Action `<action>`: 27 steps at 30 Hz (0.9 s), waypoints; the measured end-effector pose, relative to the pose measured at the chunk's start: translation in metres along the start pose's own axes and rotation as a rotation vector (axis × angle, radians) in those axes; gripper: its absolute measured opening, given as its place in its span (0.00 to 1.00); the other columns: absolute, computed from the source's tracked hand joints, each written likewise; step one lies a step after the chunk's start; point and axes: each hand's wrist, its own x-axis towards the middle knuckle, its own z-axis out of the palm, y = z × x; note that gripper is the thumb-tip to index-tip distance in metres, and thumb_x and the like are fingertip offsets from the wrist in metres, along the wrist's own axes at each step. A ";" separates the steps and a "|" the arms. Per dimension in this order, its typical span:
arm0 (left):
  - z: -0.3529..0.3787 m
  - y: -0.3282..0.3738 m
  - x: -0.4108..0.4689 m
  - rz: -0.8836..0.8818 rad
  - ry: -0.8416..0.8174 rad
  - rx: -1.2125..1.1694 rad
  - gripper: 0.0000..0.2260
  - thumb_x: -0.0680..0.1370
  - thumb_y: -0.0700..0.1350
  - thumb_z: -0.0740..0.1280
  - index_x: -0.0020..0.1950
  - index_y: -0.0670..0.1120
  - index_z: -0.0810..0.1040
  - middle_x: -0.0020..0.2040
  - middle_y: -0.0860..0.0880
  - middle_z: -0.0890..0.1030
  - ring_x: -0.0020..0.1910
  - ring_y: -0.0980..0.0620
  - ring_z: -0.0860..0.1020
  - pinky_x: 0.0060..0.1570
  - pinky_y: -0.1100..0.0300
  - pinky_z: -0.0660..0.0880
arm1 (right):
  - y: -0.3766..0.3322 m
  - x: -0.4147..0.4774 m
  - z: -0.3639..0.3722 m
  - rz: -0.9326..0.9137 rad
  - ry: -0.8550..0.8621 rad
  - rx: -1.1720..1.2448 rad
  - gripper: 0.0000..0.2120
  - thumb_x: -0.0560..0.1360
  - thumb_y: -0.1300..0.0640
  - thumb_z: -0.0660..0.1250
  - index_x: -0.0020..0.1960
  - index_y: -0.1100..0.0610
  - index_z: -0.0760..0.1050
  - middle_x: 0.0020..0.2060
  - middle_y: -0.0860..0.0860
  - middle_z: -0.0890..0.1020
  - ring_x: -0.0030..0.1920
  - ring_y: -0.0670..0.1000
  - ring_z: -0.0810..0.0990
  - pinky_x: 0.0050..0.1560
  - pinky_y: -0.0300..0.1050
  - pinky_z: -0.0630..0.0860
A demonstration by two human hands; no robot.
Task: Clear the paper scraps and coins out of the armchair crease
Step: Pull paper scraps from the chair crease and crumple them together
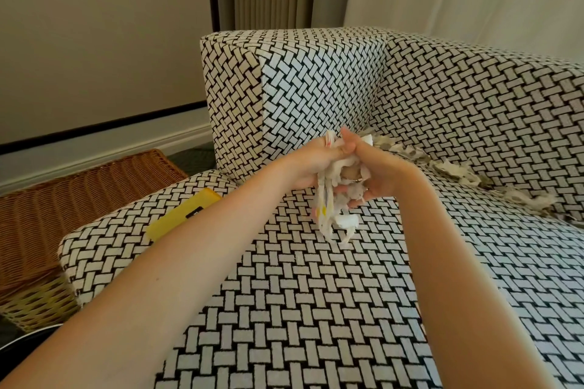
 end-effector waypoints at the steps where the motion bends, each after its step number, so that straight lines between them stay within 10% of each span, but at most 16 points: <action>1: -0.003 0.001 0.000 -0.011 0.027 0.028 0.10 0.78 0.44 0.63 0.57 0.41 0.70 0.53 0.40 0.79 0.48 0.43 0.79 0.51 0.47 0.76 | 0.001 0.002 -0.002 -0.006 -0.016 0.027 0.37 0.73 0.29 0.46 0.51 0.60 0.77 0.39 0.57 0.83 0.42 0.57 0.81 0.45 0.51 0.79; 5: -0.014 0.001 -0.001 -0.055 0.122 0.058 0.06 0.78 0.39 0.63 0.54 0.42 0.68 0.46 0.41 0.78 0.36 0.48 0.80 0.44 0.49 0.79 | 0.001 0.007 -0.006 0.009 -0.011 0.122 0.38 0.74 0.31 0.47 0.65 0.62 0.68 0.44 0.54 0.79 0.42 0.53 0.79 0.45 0.48 0.75; 10: -0.027 0.005 -0.010 -0.053 0.214 0.352 0.06 0.77 0.39 0.62 0.53 0.42 0.68 0.37 0.46 0.75 0.25 0.55 0.76 0.25 0.63 0.77 | 0.001 0.004 -0.006 0.057 0.151 -0.160 0.19 0.78 0.45 0.55 0.46 0.59 0.78 0.47 0.53 0.78 0.47 0.52 0.74 0.51 0.48 0.73; 13: -0.032 0.005 -0.016 -0.027 0.220 0.768 0.05 0.77 0.40 0.62 0.51 0.47 0.69 0.37 0.50 0.73 0.29 0.55 0.72 0.22 0.66 0.70 | 0.003 0.002 -0.006 0.041 0.144 -0.304 0.09 0.76 0.57 0.62 0.52 0.58 0.78 0.48 0.51 0.77 0.46 0.50 0.74 0.45 0.44 0.74; 17: -0.033 -0.009 -0.013 -0.038 0.211 1.041 0.09 0.76 0.36 0.58 0.49 0.49 0.71 0.40 0.49 0.70 0.31 0.55 0.66 0.28 0.63 0.62 | 0.008 -0.005 -0.003 0.006 0.049 -0.531 0.27 0.72 0.64 0.67 0.67 0.48 0.66 0.67 0.50 0.64 0.67 0.52 0.64 0.59 0.48 0.68; 22: -0.028 -0.025 -0.010 -0.055 0.183 1.162 0.28 0.77 0.33 0.53 0.73 0.55 0.59 0.66 0.42 0.70 0.49 0.45 0.76 0.40 0.61 0.70 | 0.018 -0.012 0.008 0.098 -0.017 -0.795 0.49 0.64 0.51 0.76 0.74 0.45 0.48 0.74 0.55 0.54 0.72 0.59 0.58 0.67 0.55 0.63; 27: -0.022 -0.033 -0.002 -0.030 0.236 1.202 0.33 0.77 0.34 0.55 0.75 0.59 0.49 0.71 0.41 0.65 0.61 0.43 0.72 0.55 0.54 0.72 | 0.028 -0.002 0.024 0.074 0.205 -0.894 0.41 0.64 0.51 0.76 0.71 0.53 0.59 0.69 0.56 0.62 0.66 0.59 0.66 0.64 0.53 0.67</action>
